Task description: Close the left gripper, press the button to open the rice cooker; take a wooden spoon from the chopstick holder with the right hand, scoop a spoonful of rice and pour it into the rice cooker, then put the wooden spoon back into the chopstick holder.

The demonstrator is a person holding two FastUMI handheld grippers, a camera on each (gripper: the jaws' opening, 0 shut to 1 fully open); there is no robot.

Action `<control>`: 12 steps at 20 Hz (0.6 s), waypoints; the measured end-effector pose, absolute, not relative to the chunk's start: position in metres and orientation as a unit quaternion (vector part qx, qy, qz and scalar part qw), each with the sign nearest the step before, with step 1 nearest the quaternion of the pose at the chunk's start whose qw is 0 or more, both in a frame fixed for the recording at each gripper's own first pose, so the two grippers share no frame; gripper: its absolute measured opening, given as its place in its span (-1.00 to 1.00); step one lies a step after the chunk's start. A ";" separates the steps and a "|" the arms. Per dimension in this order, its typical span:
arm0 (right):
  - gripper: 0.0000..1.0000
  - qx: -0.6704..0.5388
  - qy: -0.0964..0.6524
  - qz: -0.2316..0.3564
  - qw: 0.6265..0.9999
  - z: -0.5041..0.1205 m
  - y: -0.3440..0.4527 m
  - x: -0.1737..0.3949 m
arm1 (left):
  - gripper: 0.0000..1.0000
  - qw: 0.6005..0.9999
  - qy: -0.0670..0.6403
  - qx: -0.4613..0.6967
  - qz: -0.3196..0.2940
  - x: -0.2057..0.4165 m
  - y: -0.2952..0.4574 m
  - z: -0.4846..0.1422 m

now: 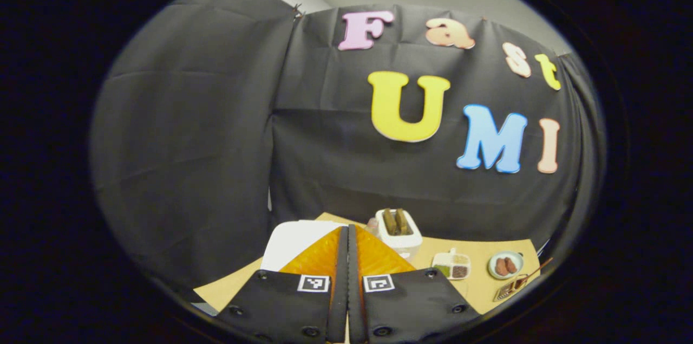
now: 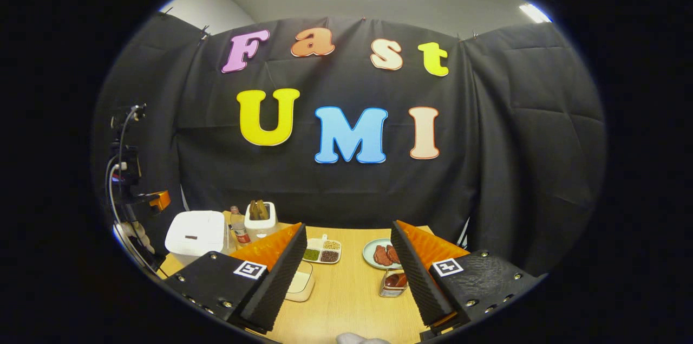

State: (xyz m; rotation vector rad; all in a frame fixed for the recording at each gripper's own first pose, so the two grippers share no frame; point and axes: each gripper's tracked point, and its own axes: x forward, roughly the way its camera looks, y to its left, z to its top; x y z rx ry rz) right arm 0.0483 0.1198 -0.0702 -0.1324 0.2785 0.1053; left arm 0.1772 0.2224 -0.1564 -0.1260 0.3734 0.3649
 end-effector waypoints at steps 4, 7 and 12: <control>0.92 -0.085 0.159 0.042 0.983 -0.083 0.116 0.048 | -0.82 0.935 0.271 -0.072 0.217 0.197 0.250 -0.250; 0.92 -0.094 0.171 0.042 0.980 -0.088 0.115 0.048 | -0.81 0.921 0.308 -0.068 0.228 0.196 0.261 -0.292; 0.91 -0.102 0.187 0.049 0.976 -0.099 0.121 0.045 | -0.82 0.905 0.348 -0.070 0.236 0.192 0.267 -0.324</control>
